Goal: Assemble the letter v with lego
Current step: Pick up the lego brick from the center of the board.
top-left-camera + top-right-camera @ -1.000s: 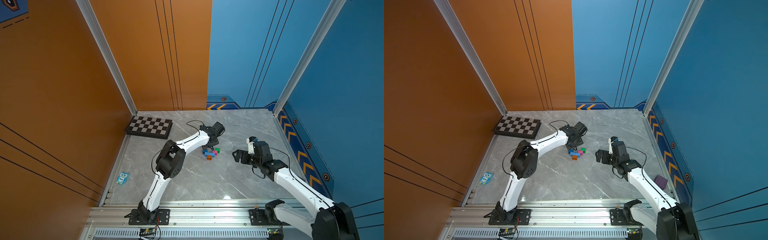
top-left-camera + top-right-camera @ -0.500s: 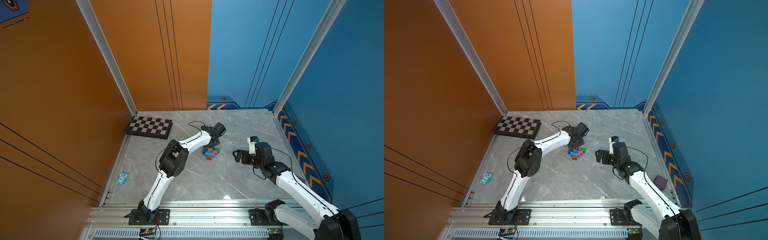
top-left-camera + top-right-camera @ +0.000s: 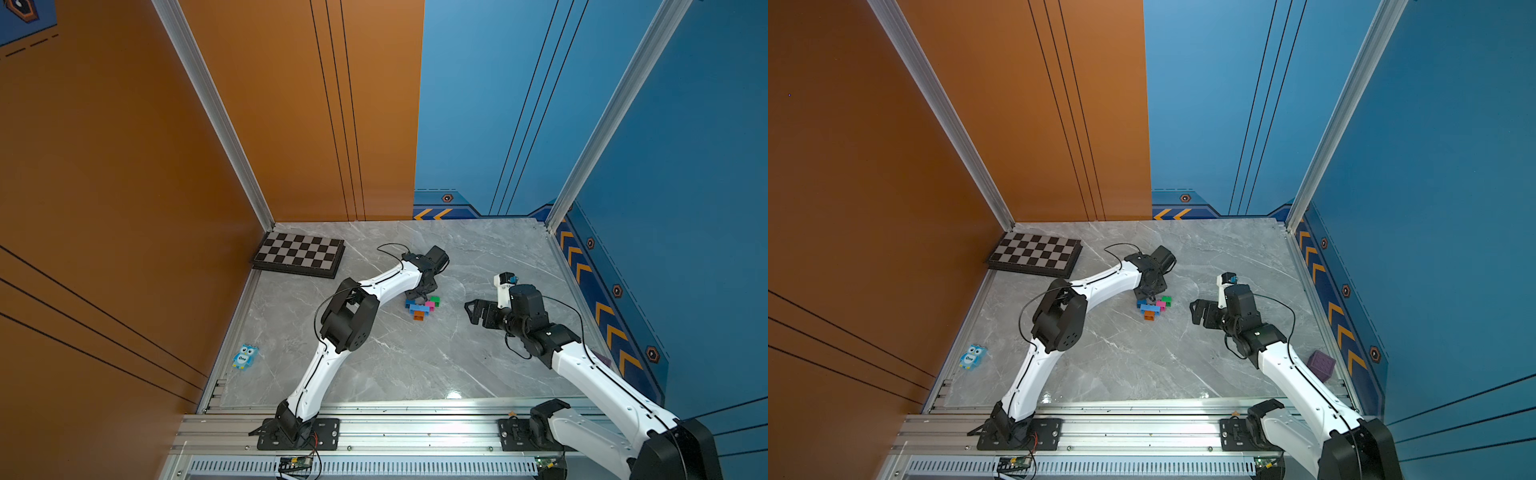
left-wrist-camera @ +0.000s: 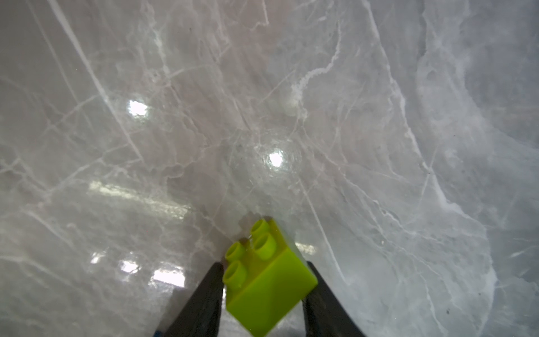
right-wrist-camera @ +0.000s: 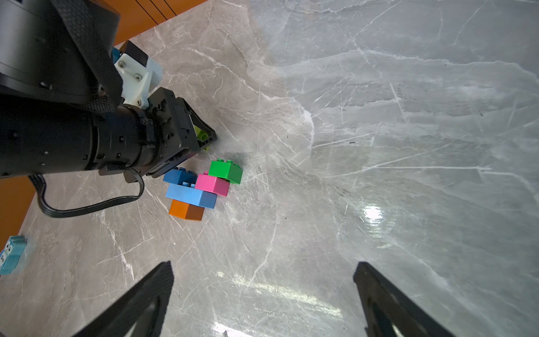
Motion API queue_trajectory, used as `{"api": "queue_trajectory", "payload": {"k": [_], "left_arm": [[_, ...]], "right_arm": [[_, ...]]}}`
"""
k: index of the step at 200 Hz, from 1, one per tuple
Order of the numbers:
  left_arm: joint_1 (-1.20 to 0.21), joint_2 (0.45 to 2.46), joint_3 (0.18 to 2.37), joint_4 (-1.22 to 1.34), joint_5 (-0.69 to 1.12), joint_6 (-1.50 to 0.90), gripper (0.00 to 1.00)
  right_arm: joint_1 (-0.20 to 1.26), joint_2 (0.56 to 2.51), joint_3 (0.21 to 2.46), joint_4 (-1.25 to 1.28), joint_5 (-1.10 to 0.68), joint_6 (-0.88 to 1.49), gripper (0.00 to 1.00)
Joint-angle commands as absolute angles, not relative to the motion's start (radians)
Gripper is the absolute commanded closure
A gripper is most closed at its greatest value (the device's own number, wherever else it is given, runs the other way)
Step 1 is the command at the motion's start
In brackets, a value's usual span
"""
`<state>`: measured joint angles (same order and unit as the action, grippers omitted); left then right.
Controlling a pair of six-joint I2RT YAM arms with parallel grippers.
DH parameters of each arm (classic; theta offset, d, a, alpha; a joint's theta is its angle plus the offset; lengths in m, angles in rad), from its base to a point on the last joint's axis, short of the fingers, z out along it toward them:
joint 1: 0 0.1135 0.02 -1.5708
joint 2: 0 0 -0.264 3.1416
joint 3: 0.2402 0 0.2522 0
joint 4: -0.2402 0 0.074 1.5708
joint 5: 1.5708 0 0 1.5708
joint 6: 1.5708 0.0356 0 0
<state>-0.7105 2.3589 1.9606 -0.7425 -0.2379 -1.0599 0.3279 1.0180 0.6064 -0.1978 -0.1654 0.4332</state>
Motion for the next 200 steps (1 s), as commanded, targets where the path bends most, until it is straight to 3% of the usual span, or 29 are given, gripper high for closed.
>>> {"api": "queue_trajectory", "payload": {"k": [1, 14, 61, 200], "left_arm": [[-0.691, 2.367, 1.98, -0.775, -0.207, -1.026, 0.44], [-0.687, 2.372, 1.979, -0.773, -0.2, -1.028, 0.36], [-0.676, 2.4, 2.016, -0.774, -0.19, -1.032, 0.35], [-0.662, 2.407, 2.014, -0.796, -0.17, -0.999, 0.56]], "right_arm": [[0.339, 1.029, 0.593, -0.181, -0.181, 0.414, 0.0], [0.339, 1.03, 0.592, -0.179, -0.181, 0.414, 0.0], [0.343, 1.032, 0.589, -0.175, -0.179, 0.411, 0.0], [0.344, 1.046, 0.577, -0.153, -0.181, 0.412, 0.0]]}}
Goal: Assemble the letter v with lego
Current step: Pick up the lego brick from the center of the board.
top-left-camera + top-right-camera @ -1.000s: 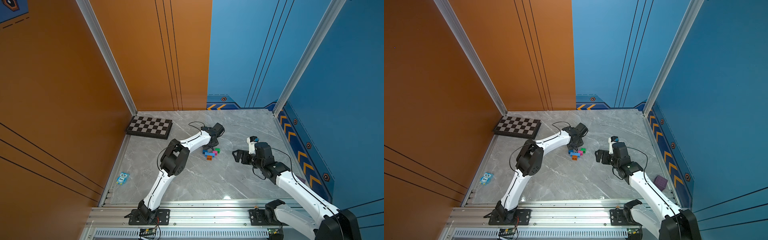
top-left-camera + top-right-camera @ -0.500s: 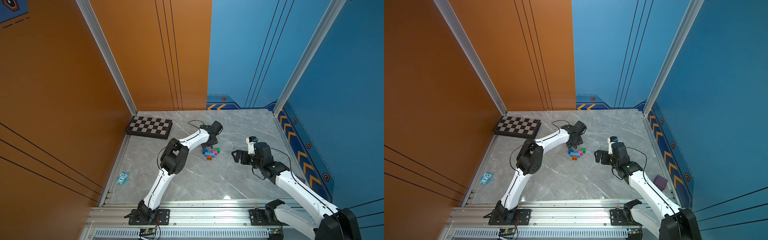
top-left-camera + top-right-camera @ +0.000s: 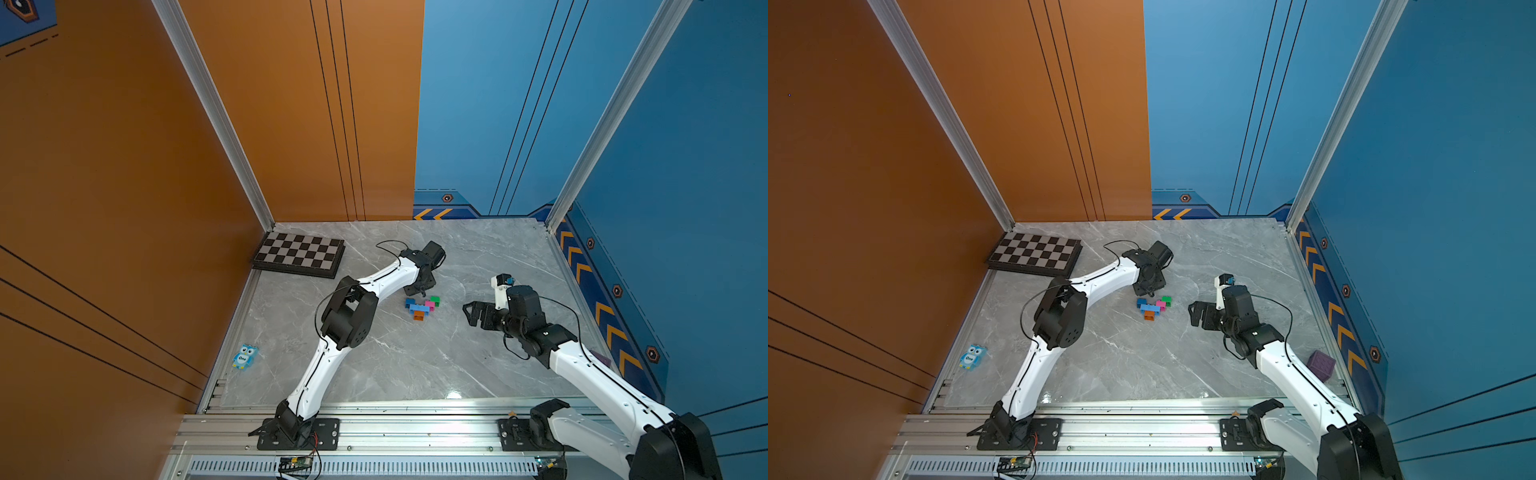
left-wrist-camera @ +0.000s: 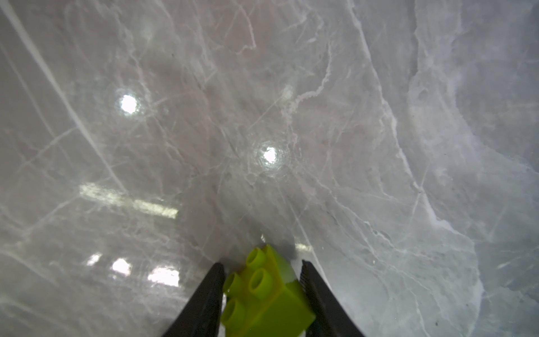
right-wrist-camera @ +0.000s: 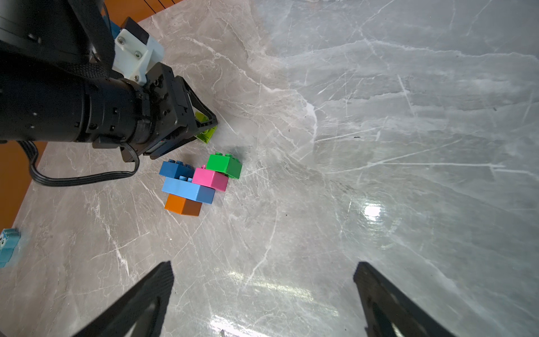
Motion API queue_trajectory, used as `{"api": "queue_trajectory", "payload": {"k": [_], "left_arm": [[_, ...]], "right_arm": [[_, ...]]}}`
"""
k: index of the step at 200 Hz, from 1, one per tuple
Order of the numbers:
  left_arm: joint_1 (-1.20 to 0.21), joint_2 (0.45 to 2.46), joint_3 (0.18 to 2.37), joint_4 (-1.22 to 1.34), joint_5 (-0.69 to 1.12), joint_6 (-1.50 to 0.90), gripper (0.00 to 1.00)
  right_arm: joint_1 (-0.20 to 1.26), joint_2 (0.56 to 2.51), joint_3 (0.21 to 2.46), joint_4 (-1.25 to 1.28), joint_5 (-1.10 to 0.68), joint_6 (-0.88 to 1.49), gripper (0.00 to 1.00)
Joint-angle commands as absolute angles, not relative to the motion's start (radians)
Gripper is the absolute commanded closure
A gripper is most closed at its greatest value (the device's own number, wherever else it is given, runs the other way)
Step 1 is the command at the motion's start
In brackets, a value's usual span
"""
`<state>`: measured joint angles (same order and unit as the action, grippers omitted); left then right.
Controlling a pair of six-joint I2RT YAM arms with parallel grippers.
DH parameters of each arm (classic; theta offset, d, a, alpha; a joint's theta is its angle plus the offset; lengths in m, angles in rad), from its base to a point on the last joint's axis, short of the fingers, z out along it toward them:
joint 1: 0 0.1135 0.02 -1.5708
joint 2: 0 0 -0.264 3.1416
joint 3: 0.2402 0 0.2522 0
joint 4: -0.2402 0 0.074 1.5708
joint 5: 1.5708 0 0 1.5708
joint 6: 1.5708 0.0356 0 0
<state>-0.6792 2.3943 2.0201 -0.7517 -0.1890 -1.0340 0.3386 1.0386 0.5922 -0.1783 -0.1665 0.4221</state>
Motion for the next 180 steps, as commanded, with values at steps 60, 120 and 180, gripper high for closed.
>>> {"api": "queue_trajectory", "payload": {"k": [60, 120, 180], "left_arm": [[-0.636, 2.388, 2.013, -0.826, -0.144, -0.81, 0.61], [-0.594, 2.324, 1.971, -0.83, -0.097, -0.511, 0.63], [-0.56, 2.272, 1.943, -0.829, -0.035, -0.117, 0.68]], "right_arm": [[0.344, 1.042, 0.57, -0.148, -0.181, 0.416, 0.0], [0.344, 1.053, 0.568, -0.141, -0.196, 0.426, 0.0], [0.352, 1.119, 0.527, -0.081, -0.321, 0.567, 0.03]]}}
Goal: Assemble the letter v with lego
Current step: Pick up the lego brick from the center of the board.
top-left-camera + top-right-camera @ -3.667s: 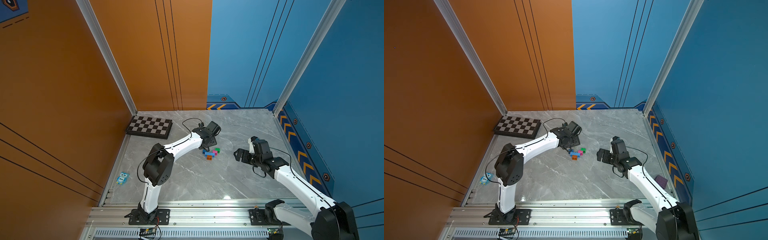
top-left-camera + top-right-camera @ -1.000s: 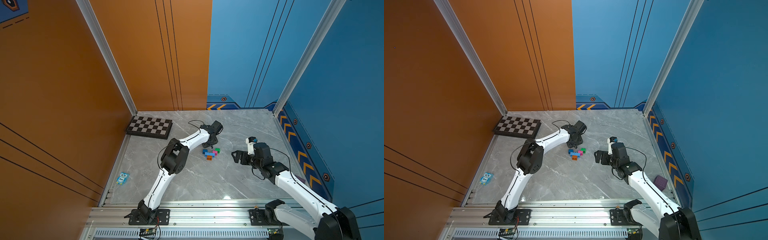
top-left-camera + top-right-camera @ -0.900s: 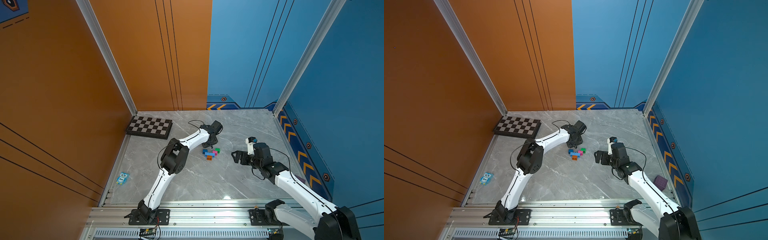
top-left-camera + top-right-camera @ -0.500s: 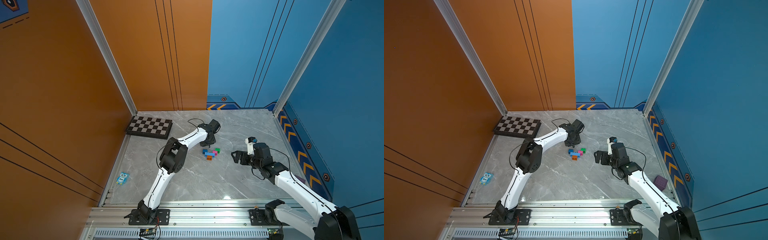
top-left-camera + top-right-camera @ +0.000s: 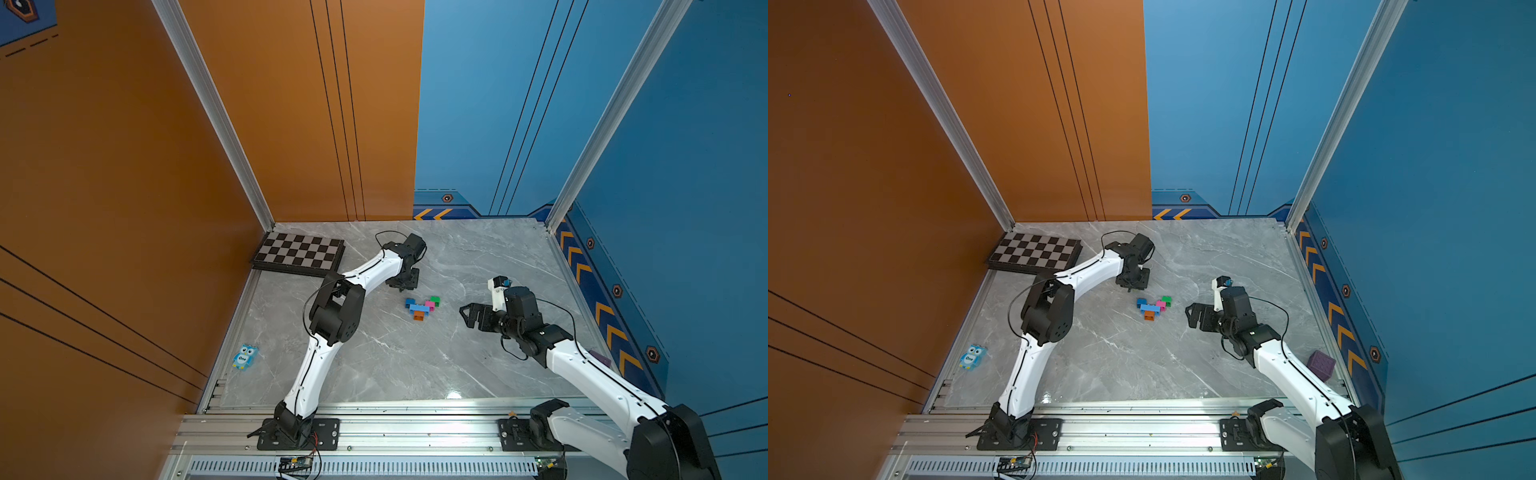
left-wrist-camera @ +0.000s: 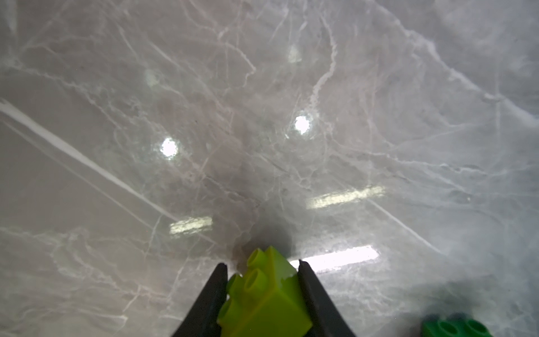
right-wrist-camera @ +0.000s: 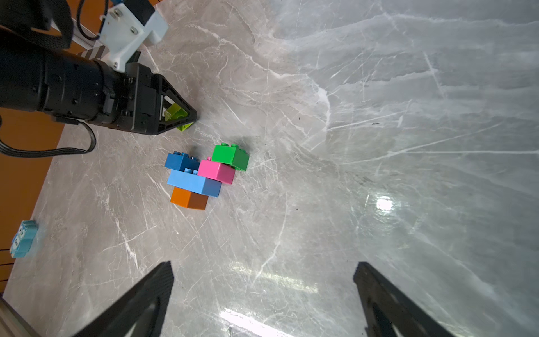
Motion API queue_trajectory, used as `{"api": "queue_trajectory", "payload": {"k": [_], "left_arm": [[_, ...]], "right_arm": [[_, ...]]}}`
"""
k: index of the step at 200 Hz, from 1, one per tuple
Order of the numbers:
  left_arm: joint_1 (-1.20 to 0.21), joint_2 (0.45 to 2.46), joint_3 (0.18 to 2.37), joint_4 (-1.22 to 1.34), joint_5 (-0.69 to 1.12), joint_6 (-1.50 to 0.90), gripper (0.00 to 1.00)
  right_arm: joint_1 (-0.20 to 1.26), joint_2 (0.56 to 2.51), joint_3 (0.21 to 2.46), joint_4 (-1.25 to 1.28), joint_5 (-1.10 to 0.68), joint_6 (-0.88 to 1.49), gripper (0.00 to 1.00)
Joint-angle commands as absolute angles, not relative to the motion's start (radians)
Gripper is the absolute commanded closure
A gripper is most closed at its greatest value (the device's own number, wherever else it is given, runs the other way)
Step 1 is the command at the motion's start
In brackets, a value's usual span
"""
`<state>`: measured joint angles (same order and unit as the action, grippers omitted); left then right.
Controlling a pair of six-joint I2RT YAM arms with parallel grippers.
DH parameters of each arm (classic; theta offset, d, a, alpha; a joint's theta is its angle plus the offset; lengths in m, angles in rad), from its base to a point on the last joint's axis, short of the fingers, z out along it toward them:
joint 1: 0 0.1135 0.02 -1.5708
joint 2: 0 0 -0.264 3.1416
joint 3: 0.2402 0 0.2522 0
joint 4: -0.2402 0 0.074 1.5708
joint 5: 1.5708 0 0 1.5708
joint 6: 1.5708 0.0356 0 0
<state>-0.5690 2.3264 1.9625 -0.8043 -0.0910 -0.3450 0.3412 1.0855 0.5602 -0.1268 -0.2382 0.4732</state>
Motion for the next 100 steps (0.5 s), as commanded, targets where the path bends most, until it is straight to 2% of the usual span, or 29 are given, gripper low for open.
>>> {"api": "queue_trajectory", "payload": {"k": [1, 17, 56, 100], "left_arm": [[-0.56, 2.273, 1.942, -0.829, -0.035, -0.114, 0.68], [-0.555, 2.274, 1.937, -0.828, -0.018, -0.032, 0.68], [-0.55, 2.301, 1.932, -0.825, 0.002, 0.06, 0.7], [-0.54, 2.322, 1.92, -0.818, 0.042, 0.13, 0.7]], "right_arm": [[0.353, 1.119, 0.526, -0.079, -0.321, 0.571, 0.03], [0.386, 1.135, 0.505, -0.067, -0.314, 0.626, 0.07], [0.519, 1.182, 0.495, -0.079, -0.166, 0.77, 0.2], [0.683, 1.34, 0.573, -0.066, -0.041, 0.884, 0.31]]}}
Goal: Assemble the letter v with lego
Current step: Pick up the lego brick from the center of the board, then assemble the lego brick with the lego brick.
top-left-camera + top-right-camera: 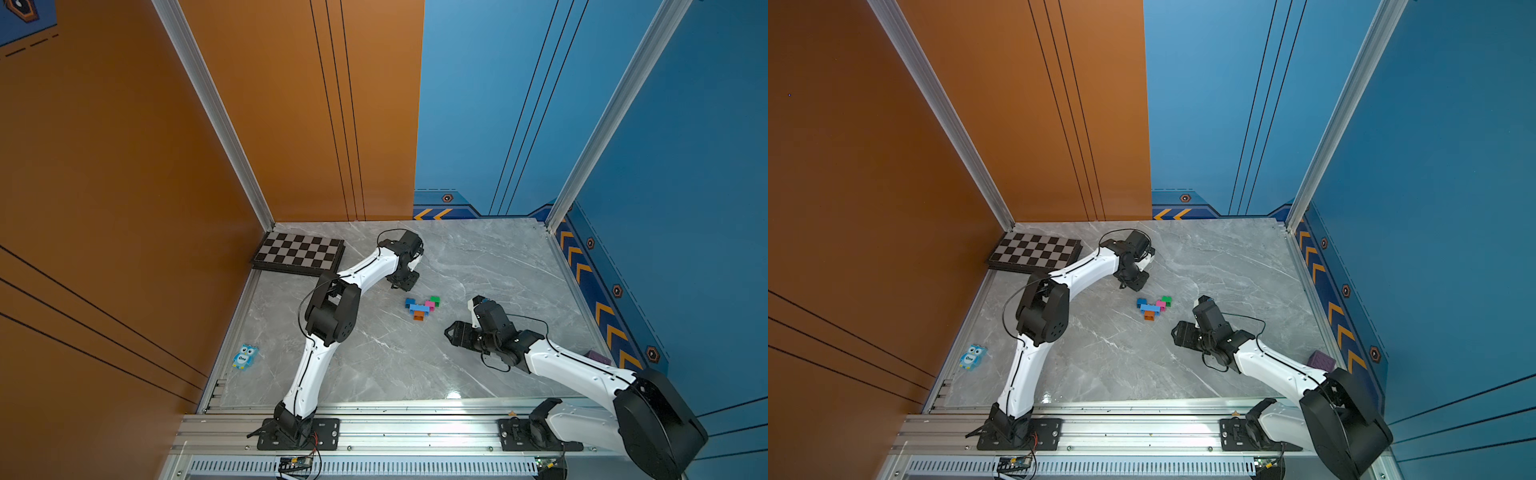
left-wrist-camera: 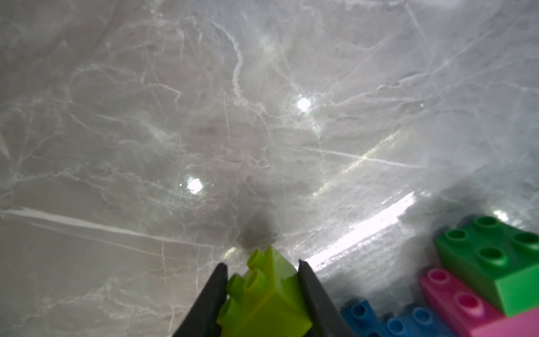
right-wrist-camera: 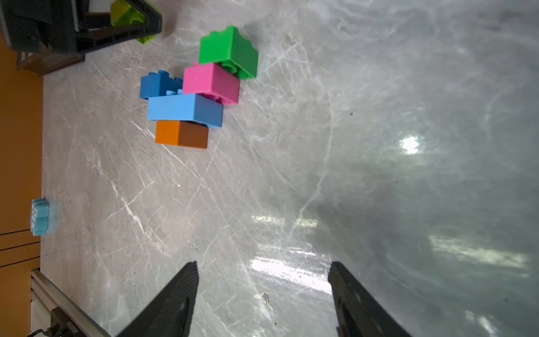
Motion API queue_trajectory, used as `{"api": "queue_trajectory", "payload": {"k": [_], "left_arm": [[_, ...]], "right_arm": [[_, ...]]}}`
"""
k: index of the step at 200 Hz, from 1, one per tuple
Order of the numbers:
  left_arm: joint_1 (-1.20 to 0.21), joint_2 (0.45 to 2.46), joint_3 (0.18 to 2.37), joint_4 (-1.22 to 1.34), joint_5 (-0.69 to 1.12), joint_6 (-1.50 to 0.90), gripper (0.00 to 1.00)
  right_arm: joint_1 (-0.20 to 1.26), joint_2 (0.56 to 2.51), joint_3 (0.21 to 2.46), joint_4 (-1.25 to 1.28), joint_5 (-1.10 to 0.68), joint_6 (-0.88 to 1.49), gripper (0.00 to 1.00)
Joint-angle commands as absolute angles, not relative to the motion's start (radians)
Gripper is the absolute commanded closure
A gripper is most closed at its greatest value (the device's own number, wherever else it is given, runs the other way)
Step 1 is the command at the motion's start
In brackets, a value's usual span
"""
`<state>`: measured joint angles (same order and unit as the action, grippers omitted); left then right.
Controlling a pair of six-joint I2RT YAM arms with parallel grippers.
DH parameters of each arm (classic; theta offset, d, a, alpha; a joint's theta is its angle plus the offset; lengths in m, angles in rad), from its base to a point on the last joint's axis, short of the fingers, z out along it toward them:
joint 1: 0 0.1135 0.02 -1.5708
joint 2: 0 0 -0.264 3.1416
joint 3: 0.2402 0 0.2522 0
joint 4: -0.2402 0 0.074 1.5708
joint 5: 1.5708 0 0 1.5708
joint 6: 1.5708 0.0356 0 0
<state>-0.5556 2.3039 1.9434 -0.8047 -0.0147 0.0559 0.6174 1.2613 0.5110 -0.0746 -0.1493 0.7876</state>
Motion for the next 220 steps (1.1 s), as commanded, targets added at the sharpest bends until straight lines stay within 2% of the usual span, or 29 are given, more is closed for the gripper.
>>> {"api": "queue_trajectory", "payload": {"k": [1, 14, 33, 41, 66, 93, 111, 153, 220], "left_arm": [[-0.54, 2.322, 1.919, -0.817, 0.045, 0.131, 0.7], [-0.536, 2.32, 1.909, -0.812, 0.062, 0.14, 0.7], [-0.538, 2.306, 1.87, -0.801, 0.068, 0.156, 0.64], [-0.537, 2.296, 1.845, -0.789, 0.078, 0.165, 0.63], [-0.525, 2.269, 1.776, -0.742, 0.101, 0.164, 0.61], [-0.511, 2.248, 1.753, -0.723, 0.114, 0.156, 0.51], [-0.5, 2.238, 1.767, -0.724, 0.105, 0.123, 0.48], [-0.482, 2.183, 1.77, -0.725, 0.14, 0.059, 0.36], [-0.48, 2.036, 1.69, -0.724, 0.169, -0.049, 0.22]], "right_arm": [[0.686, 1.344, 0.576, -0.066, -0.038, 0.885, 0.31], [0.709, 1.405, 0.609, -0.057, -0.026, 0.907, 0.39], [0.728, 1.487, 0.653, -0.041, -0.027, 0.952, 0.65], [0.731, 1.518, 0.672, -0.038, -0.025, 0.961, 0.72], [0.737, 1.584, 0.736, -0.065, 0.004, 0.986, 0.76], [0.738, 1.617, 0.777, -0.096, 0.058, 1.0, 0.78], [0.739, 1.64, 0.799, -0.096, 0.071, 0.999, 0.81], [0.736, 1.711, 0.863, -0.106, 0.086, 0.992, 0.93], [0.714, 1.773, 0.927, -0.121, 0.086, 0.972, 0.93]]}}
